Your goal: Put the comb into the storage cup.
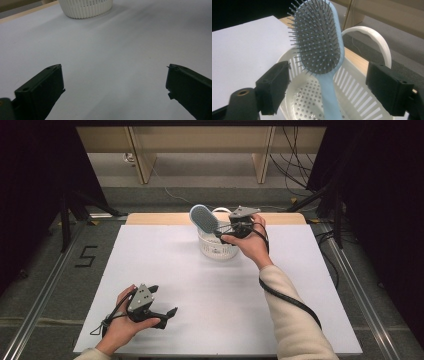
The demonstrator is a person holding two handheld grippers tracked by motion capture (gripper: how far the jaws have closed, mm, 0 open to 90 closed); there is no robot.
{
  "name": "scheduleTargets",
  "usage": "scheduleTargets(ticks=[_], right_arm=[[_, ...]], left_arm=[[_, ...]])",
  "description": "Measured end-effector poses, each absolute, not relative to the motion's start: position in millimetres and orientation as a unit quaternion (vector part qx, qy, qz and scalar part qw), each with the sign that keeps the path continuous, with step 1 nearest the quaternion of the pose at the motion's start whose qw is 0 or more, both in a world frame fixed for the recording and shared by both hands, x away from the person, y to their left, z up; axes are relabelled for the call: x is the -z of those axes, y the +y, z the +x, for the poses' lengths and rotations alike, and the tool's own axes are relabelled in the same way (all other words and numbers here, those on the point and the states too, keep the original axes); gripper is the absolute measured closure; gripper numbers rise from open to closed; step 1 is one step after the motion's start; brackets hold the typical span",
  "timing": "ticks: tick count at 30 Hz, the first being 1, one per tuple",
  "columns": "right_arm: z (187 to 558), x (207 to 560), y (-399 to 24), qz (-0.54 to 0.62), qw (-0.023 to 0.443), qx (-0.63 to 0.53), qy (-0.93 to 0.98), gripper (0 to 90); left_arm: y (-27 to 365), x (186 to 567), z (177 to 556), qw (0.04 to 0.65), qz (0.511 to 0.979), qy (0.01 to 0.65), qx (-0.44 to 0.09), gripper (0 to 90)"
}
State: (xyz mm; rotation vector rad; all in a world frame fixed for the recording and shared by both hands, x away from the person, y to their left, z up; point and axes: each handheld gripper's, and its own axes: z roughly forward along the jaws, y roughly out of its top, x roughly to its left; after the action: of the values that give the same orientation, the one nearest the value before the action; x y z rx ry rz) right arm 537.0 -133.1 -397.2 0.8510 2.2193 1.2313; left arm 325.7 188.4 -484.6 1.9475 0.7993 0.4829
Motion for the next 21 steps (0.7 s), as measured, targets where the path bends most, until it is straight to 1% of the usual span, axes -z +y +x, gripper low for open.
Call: scheduleTargets(ticks=[1, 10, 21], right_arm=[[536.5, 397.2, -133.5, 0.307, 0.231, -0.445, 0.809, 16.7], [529.6, 398.8, -139.7, 0.303, 0.217, -0.451, 0.811, 15.8], [518.6, 400.0, -151.7, 0.302, 0.222, -0.45, 0.811, 15.3]], left_arm=[[188.4, 484.7, 325.6, 0.472, 0.795, 0.326, -0.197, 0.9], [188.8, 484.6, 325.9, 0.472, 0.795, 0.327, -0.197, 1.0], [188.1, 484.8, 325.7, 0.471, 0.795, 0.327, -0.198, 1.0]])
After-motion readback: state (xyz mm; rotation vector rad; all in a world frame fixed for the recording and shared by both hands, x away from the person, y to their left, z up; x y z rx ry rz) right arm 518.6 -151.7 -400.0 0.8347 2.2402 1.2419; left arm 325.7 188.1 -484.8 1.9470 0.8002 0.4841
